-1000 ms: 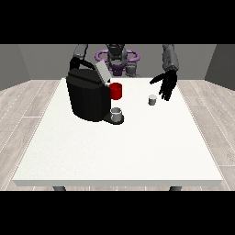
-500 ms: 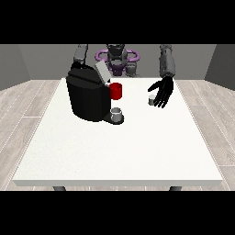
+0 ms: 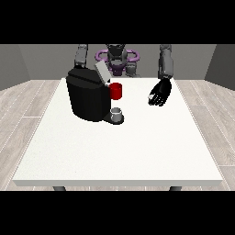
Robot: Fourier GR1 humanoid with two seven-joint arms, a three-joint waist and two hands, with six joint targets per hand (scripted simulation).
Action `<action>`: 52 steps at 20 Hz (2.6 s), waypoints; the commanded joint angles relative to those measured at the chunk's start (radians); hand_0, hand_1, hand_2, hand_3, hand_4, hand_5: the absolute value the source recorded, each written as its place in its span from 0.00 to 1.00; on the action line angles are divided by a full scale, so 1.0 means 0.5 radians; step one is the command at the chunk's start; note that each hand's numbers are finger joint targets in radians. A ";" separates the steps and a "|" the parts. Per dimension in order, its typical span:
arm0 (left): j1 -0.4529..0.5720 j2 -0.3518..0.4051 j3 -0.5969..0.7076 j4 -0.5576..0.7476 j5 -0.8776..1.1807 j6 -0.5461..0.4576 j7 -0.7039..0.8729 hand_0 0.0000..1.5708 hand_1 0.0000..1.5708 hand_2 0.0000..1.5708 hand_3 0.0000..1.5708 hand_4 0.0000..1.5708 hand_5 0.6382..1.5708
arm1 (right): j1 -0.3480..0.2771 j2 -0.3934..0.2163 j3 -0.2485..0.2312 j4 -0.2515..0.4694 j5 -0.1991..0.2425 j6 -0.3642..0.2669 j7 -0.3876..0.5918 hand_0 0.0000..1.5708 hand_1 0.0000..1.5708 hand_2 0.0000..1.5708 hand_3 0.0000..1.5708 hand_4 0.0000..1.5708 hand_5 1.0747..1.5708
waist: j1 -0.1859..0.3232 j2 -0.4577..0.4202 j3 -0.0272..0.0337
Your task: Insert the coffee pod into the coffee machine and close the lid
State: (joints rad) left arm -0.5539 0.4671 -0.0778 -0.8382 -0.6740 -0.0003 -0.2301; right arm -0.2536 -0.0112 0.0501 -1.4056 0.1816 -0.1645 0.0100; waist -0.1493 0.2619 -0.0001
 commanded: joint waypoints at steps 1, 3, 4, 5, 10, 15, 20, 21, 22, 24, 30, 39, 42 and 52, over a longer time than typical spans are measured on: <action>-0.035 -0.022 -0.108 0.089 -0.184 0.017 0.045 0.53 0.53 0.64 0.55 0.22 1.00 | -0.090 -0.001 -0.034 0.084 -0.021 0.017 0.010 0.00 0.00 0.00 0.00 0.00 1.00 | 0.011 0.001 0.000; -0.016 -0.017 -0.163 0.094 -0.231 -0.092 0.086 0.58 0.58 0.66 0.57 0.21 1.00 | -0.040 -0.024 -0.053 0.158 -0.079 0.086 -0.070 0.00 0.00 0.00 0.00 0.00 1.00 | 0.023 -0.065 0.001; -0.085 -0.025 -0.131 0.192 -0.262 -0.026 0.096 0.56 0.56 0.64 0.52 0.18 1.00 | -0.030 0.021 0.047 0.081 -0.047 -0.003 -0.021 0.00 0.00 0.00 0.00 0.00 1.00 | -0.045 -0.026 0.000; -0.030 -0.023 -0.168 0.179 -0.272 -0.126 0.109 0.48 0.48 0.59 0.49 0.22 1.00 | 0.033 -0.001 -0.014 0.128 -0.066 0.062 -0.060 0.00 0.00 0.00 0.00 0.00 1.00 | -0.028 -0.113 0.001; -0.150 0.000 -0.019 0.429 -0.284 0.033 -0.068 0.50 0.50 0.62 0.55 0.25 1.00 | -0.027 0.021 0.022 0.057 -0.058 0.000 -0.058 0.00 0.00 0.00 0.00 0.00 1.00 | -0.071 0.043 -0.001; -0.204 -0.047 -0.054 0.388 -0.349 -0.007 -0.095 0.73 0.73 0.80 0.74 0.30 1.00 | -0.004 -0.086 -0.024 0.169 0.004 0.012 -0.014 0.00 0.00 0.00 0.00 0.00 1.00 | -0.031 -0.083 -0.001; -0.324 -0.061 0.108 0.362 -0.144 -0.164 -0.251 0.91 0.91 0.91 0.86 0.31 1.00 | -0.056 -0.061 -0.066 0.236 0.027 -0.069 -0.035 0.00 0.00 0.00 0.00 0.00 1.00 | 0.011 -0.071 -0.001; -0.390 -0.120 0.094 0.322 -0.117 -0.313 -0.131 0.92 0.92 0.91 0.87 0.33 1.00 | -0.013 -0.056 -0.052 0.323 0.052 -0.075 -0.029 0.00 0.00 0.00 0.00 0.00 1.00 | 0.023 -0.163 0.000; -0.283 -0.189 0.055 0.302 -0.161 -0.226 -0.150 0.92 0.92 0.91 0.86 0.33 1.00 | 0.024 -0.056 -0.086 0.382 0.042 -0.093 -0.080 0.00 0.00 0.00 0.00 0.00 1.00 | 0.072 -0.200 0.000; -0.416 -0.130 0.067 0.301 -0.154 -0.424 -0.093 0.90 0.90 0.90 0.85 0.33 1.00 | -0.075 -0.069 -0.107 0.402 0.031 -0.074 0.007 0.00 0.00 0.00 0.00 0.00 1.00 | 0.070 -0.239 0.001; -0.578 -0.184 0.052 0.219 -0.140 -0.660 0.043 0.90 0.90 0.89 0.85 0.34 1.00 | -0.071 -0.098 -0.107 0.459 0.026 -0.019 0.051 0.00 0.00 0.00 0.00 0.00 1.00 | 0.051 -0.397 0.001; -0.727 -0.160 0.089 0.126 -0.174 -0.752 0.066 0.85 0.85 0.86 0.84 0.38 1.00 | -0.065 -0.050 -0.131 0.443 -0.063 0.032 -0.077 0.00 0.00 0.00 0.00 0.00 1.00 | -0.012 -0.379 0.001; -0.852 -0.242 0.233 0.181 -0.036 -0.869 0.238 0.88 0.88 0.89 0.88 0.33 1.00 | -0.045 0.004 -0.038 0.406 0.017 -0.015 -0.065 0.00 0.00 0.00 0.00 0.00 1.00 | -0.081 -0.417 0.000; -1.099 -0.089 0.346 0.247 -0.049 -0.848 0.264 0.75 0.75 0.80 0.81 0.31 1.00 | -0.257 -0.089 -0.097 0.199 -0.029 0.031 0.062 0.00 0.00 0.00 0.00 0.00 1.00 | -0.234 -0.215 0.000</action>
State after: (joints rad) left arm -1.0934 0.3838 0.0860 -0.7254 -0.6921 -0.4251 -0.0591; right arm -0.3361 -0.0208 0.0263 -1.2542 0.1890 -0.1791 -0.0045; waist -0.2466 0.1269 0.0003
